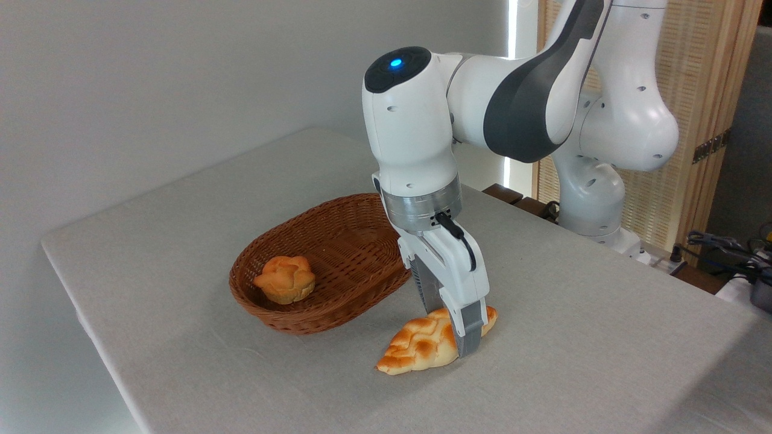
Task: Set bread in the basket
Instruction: 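Lower the gripper onto the braided roll and close on it, then lift the braided roll and carry it over the wicker basket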
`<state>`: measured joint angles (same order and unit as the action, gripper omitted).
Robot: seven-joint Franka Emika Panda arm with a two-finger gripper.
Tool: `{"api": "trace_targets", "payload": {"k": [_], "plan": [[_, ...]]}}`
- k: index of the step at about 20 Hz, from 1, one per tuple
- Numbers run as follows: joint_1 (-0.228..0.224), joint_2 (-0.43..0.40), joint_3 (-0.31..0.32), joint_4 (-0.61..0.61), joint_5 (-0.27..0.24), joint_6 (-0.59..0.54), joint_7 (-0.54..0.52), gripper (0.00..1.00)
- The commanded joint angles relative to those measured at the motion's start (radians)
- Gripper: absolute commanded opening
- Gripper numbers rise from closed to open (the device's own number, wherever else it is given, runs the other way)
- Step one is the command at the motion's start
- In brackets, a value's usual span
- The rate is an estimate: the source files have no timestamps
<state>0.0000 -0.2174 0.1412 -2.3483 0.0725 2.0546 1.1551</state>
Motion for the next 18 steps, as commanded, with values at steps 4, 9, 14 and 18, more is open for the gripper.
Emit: {"api": "trace_targets", "payload": {"k": [4,9,14,18], "plan": [[-0.023,0.024,0.014,-0.008,0.017,0.061,0.014,0.40],[-0.023,0.024,0.014,-0.006,0.017,0.062,0.015,0.31],[-0.023,0.024,0.014,-0.006,0.017,0.061,0.017,0.31],[-0.023,0.024,0.014,-0.002,0.017,0.055,0.017,0.31]]}}
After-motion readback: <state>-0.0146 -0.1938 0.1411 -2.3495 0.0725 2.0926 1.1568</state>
